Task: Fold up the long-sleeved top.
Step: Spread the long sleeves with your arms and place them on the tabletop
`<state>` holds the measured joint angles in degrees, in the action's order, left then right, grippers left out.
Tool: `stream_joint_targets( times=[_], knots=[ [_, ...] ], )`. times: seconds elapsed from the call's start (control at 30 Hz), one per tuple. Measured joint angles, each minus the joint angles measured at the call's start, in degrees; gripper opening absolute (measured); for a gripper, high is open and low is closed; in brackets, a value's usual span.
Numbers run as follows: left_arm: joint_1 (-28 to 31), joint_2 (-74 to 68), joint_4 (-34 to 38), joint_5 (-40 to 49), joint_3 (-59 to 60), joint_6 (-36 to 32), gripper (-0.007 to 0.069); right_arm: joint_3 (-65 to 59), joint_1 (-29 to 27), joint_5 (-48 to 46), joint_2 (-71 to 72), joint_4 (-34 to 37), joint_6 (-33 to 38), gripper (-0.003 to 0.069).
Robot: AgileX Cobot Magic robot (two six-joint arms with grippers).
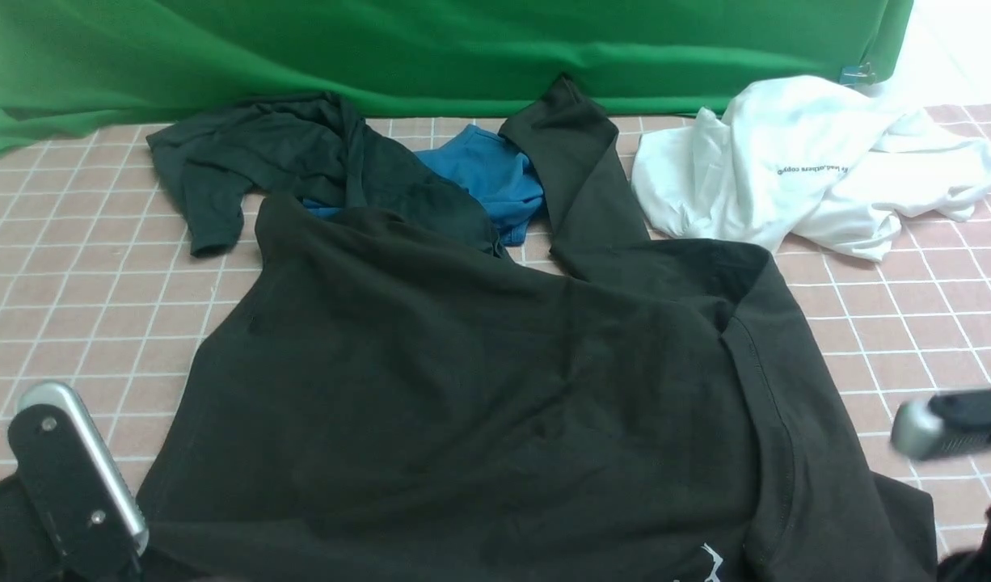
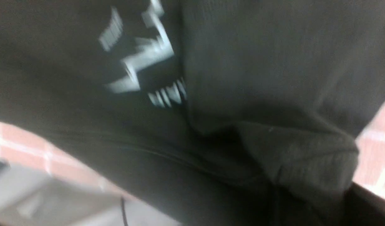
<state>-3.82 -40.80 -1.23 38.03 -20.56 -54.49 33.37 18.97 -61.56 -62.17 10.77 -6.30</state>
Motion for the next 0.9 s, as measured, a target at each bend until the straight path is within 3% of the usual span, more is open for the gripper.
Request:
stream_joint_targets(
  times=[0.2,0.3,0.47,0.57,0.67,0.77,0.9],
  knots=[
    [-4.6,0.0,-3.8,6.7,0.0,-2.9,0.0036,4.2,0.0,-6.1,-2.3,-1.1,0.4,0.0422],
    [-5.7,0.0,-4.5,8.9,0.0,-4.2,0.0036,9.3,0.2,-4.4,-2.3,-1.1,0.4,0.0479],
    [-5.9,0.0,-4.8,8.6,0.0,-4.8,0.0036,15.2,4.2,4.0,-4.5,-1.4,-0.4,0.0485],
    [-5.9,0.0,-4.8,8.5,0.0,-5.1,0.0036,16.6,9.0,0.6,-8.0,-2.3,-1.7,0.0485],
    [-5.9,0.0,-4.8,8.4,0.0,-5.1,0.0036,15.7,15.1,-6.0,-10.6,-7.9,-4.8,0.0485],
    [-5.9,0.2,-4.8,7.9,0.0,-5.2,0.0036,12.9,17.7,-7.6,-10.1,-12.2,-8.1,0.0485],
    [-5.9,2.1,-4.8,7.4,0.0,-5.2,0.0036,7.2,18.0,-8.1,-7.2,-9.7,-9.2,0.0485]
  ],
)
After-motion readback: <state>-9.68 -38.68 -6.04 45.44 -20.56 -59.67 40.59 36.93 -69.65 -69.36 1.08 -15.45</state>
